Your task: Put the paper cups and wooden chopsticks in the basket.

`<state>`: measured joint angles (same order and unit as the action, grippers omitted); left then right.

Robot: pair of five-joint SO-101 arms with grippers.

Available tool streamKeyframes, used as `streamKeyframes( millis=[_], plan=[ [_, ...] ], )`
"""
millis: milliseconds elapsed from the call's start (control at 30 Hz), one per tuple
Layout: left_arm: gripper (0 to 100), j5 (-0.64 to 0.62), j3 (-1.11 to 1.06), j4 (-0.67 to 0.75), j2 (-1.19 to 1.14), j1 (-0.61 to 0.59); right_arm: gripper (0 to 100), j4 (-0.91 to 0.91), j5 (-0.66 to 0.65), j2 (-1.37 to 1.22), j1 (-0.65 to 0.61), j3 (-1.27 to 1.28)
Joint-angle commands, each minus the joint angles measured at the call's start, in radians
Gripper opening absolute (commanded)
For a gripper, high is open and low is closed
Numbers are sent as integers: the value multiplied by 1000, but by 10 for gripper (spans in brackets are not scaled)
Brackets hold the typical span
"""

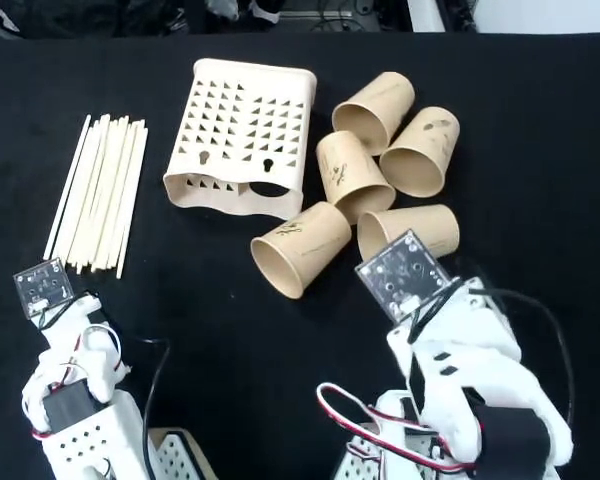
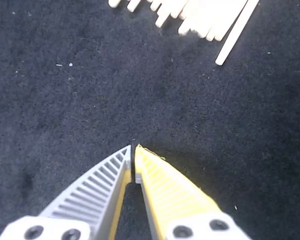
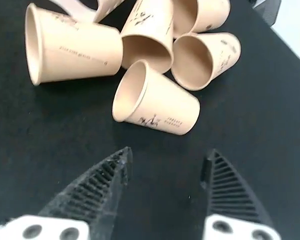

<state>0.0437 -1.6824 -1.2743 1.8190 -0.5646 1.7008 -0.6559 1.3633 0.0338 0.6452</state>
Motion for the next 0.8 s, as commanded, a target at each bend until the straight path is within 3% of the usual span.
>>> streamKeyframes(
  millis=[0, 367, 600, 767],
  plan=[
    [30, -8, -16, 0, 5, -1, 211, 18, -9, 1, -2, -27],
    [30, -8, -16, 0, 5, -1, 209, -198, 9, -177, -8, 58],
    [30, -8, -16, 0, 5, -1, 208, -189, 21, -209, 95, -56],
    [30, -8, -16, 0, 5, -1, 208, -209, 17, -209, 100, -54]
  ],
)
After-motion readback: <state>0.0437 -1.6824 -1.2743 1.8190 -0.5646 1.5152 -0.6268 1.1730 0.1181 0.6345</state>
